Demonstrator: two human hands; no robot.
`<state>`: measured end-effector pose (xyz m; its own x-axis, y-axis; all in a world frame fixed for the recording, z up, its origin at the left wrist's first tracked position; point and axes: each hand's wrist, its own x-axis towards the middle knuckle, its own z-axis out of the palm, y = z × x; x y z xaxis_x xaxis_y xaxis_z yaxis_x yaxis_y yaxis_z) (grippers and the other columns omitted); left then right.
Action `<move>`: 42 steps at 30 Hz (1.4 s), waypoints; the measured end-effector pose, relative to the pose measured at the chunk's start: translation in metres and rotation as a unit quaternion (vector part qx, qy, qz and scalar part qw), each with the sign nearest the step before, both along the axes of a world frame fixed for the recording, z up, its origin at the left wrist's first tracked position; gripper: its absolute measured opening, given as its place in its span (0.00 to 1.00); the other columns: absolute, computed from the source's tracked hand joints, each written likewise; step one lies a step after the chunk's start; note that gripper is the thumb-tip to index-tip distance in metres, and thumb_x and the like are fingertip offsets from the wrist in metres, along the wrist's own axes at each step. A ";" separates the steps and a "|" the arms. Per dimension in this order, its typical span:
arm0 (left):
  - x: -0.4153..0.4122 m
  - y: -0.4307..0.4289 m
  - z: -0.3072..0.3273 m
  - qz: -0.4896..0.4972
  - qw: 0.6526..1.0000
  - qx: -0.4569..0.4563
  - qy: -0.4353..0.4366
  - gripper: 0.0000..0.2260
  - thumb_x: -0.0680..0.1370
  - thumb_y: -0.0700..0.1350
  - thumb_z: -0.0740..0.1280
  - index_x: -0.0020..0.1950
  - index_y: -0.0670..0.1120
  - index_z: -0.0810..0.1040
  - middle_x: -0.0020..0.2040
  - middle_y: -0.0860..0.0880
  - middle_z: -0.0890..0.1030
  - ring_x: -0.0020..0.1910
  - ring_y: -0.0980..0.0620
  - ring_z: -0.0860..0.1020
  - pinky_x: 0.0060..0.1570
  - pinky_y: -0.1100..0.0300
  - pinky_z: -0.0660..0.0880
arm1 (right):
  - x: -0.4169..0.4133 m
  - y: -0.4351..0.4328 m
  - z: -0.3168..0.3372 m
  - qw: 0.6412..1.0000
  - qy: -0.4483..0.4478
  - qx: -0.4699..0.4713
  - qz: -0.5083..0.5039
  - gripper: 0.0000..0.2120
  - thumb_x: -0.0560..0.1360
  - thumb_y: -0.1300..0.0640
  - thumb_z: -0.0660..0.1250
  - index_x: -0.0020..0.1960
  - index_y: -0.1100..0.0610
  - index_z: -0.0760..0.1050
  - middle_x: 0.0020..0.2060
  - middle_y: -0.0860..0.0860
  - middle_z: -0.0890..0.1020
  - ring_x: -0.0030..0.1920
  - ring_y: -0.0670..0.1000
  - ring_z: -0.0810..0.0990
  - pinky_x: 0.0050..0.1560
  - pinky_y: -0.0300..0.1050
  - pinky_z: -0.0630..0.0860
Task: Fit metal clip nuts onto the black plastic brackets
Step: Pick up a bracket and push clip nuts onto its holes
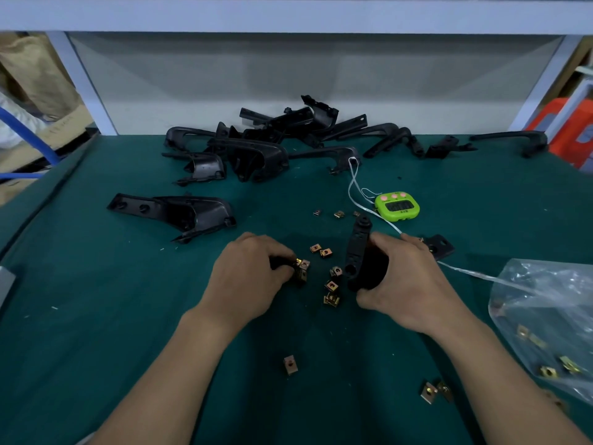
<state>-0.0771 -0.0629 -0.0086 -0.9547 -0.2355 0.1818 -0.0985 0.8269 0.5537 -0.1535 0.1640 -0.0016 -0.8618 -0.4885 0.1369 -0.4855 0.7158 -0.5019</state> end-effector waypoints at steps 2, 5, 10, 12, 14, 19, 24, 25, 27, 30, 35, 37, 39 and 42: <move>-0.001 0.005 -0.003 0.008 0.998 -0.043 0.037 0.06 0.74 0.45 0.74 0.49 0.54 0.87 0.50 0.59 0.84 0.55 0.53 0.75 0.56 0.56 0.71 | 0.001 -0.001 0.000 1.000 0.002 0.001 0.002 0.20 0.57 0.49 0.76 0.46 0.44 0.73 0.40 0.41 0.79 0.60 0.57 0.71 0.67 0.38 0.59; -0.002 0.013 -0.007 0.005 0.993 -0.095 0.062 0.03 0.74 0.44 0.74 0.44 0.52 0.85 0.45 0.57 0.84 0.51 0.52 0.75 0.52 0.59 0.65 | 0.005 -0.004 0.002 1.000 0.020 0.003 0.023 0.20 0.57 0.49 0.77 0.41 0.44 0.68 0.34 0.41 0.76 0.52 0.46 0.74 0.72 0.43 0.59; 0.000 0.011 -0.005 0.028 0.990 -0.115 0.072 0.07 0.73 0.41 0.73 0.47 0.53 0.86 0.47 0.55 0.85 0.50 0.49 0.78 0.52 0.55 0.70 | 0.008 -0.007 0.003 0.998 0.047 0.017 0.042 0.19 0.57 0.48 0.75 0.39 0.46 0.66 0.32 0.43 0.75 0.42 0.41 0.73 0.74 0.46 0.58; 0.001 0.005 -0.002 0.035 0.995 -0.084 0.033 0.12 0.74 0.41 0.69 0.50 0.56 0.86 0.49 0.56 0.85 0.51 0.49 0.80 0.53 0.56 0.74 | 0.008 -0.006 0.003 0.998 0.044 0.008 0.044 0.20 0.57 0.49 0.76 0.38 0.44 0.65 0.31 0.43 0.74 0.42 0.41 0.73 0.74 0.46 0.58; 0.001 -0.003 0.001 0.036 0.999 -0.035 -0.004 0.14 0.74 0.40 0.68 0.51 0.57 0.86 0.49 0.58 0.85 0.50 0.53 0.81 0.51 0.61 0.74 | 0.008 -0.006 0.003 0.998 0.043 0.005 0.048 0.21 0.58 0.50 0.76 0.37 0.43 0.64 0.30 0.43 0.73 0.42 0.41 0.73 0.74 0.46 0.58; 0.005 -0.009 0.006 0.057 0.997 0.042 -0.022 0.20 0.71 0.36 0.68 0.52 0.60 0.86 0.45 0.60 0.85 0.44 0.64 0.80 0.52 0.68 0.76 | 0.008 -0.006 0.004 0.998 0.041 0.003 0.052 0.20 0.58 0.49 0.76 0.37 0.43 0.64 0.30 0.42 0.74 0.43 0.41 0.73 0.74 0.47 0.59; 0.007 -0.014 0.012 0.071 0.992 0.108 0.002 0.26 0.72 0.29 0.60 0.49 0.56 0.87 0.40 0.59 0.84 0.44 0.69 0.80 0.42 0.78 0.74 | 0.009 -0.005 0.005 0.998 0.036 0.000 0.054 0.20 0.58 0.50 0.76 0.37 0.43 0.64 0.30 0.42 0.73 0.42 0.41 0.72 0.73 0.48 0.59; 0.008 -0.015 0.013 0.083 0.991 0.105 0.014 0.25 0.73 0.29 0.60 0.48 0.56 0.87 0.39 0.61 0.84 0.43 0.70 0.80 0.39 0.79 0.72 | 0.009 -0.005 0.006 0.998 0.037 0.001 0.055 0.20 0.58 0.50 0.76 0.37 0.43 0.64 0.30 0.42 0.73 0.42 0.41 0.72 0.73 0.48 0.60; 0.009 -0.017 0.014 0.097 0.992 0.083 0.015 0.21 0.75 0.32 0.63 0.45 0.57 0.87 0.37 0.65 0.82 0.41 0.71 0.79 0.36 0.78 0.71 | 0.009 -0.005 0.007 0.998 0.039 0.003 0.057 0.20 0.58 0.51 0.76 0.37 0.43 0.64 0.30 0.42 0.73 0.41 0.40 0.72 0.72 0.49 0.61; 0.011 -0.021 0.016 0.066 0.995 0.044 -0.058 0.14 0.75 0.42 0.71 0.43 0.63 0.85 0.36 0.64 0.81 0.37 0.65 0.79 0.39 0.66 0.76 | 0.010 -0.006 0.007 0.998 0.037 0.000 0.057 0.20 0.58 0.52 0.76 0.38 0.44 0.65 0.29 0.42 0.72 0.41 0.39 0.72 0.72 0.49 0.61; 0.007 -0.015 0.006 0.058 0.997 0.019 -0.057 0.08 0.75 0.45 0.74 0.51 0.57 0.86 0.43 0.61 0.82 0.44 0.60 0.79 0.45 0.63 0.75 | 0.011 -0.006 0.009 0.998 0.033 0.002 0.058 0.19 0.59 0.53 0.77 0.38 0.45 0.66 0.30 0.41 0.73 0.42 0.40 0.72 0.72 0.48 0.61; 0.003 -0.011 0.001 0.067 0.997 0.015 -0.021 0.06 0.77 0.45 0.72 0.50 0.55 0.87 0.46 0.59 0.84 0.46 0.58 0.81 0.49 0.62 0.76 | 0.011 -0.006 0.010 0.998 0.032 -0.005 0.058 0.20 0.59 0.54 0.77 0.38 0.45 0.66 0.30 0.41 0.73 0.44 0.39 0.72 0.70 0.47 0.62; 0.000 -0.011 -0.002 0.071 0.994 0.083 0.010 0.06 0.78 0.45 0.71 0.50 0.55 0.87 0.44 0.63 0.84 0.43 0.67 0.80 0.44 0.75 0.71 | 0.012 -0.006 0.010 0.998 0.037 -0.010 0.059 0.21 0.59 0.54 0.78 0.37 0.44 0.66 0.30 0.41 0.72 0.45 0.36 0.71 0.63 0.44 0.64; -0.002 -0.018 -0.003 0.070 0.981 0.179 0.008 0.10 0.79 0.44 0.70 0.50 0.58 0.87 0.39 0.66 0.84 0.42 0.70 0.79 0.40 0.78 0.69 | 0.012 -0.005 0.009 0.997 0.048 -0.016 0.059 0.22 0.58 0.55 0.78 0.36 0.43 0.64 0.29 0.41 0.72 0.46 0.35 0.71 0.56 0.42 0.61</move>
<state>-0.0787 -0.0812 -0.0113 -0.9061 -0.4158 0.0783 -0.1865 0.5587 0.8081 -0.1419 0.1591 0.0076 -0.7811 -0.5793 0.2331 -0.6120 0.6360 -0.4702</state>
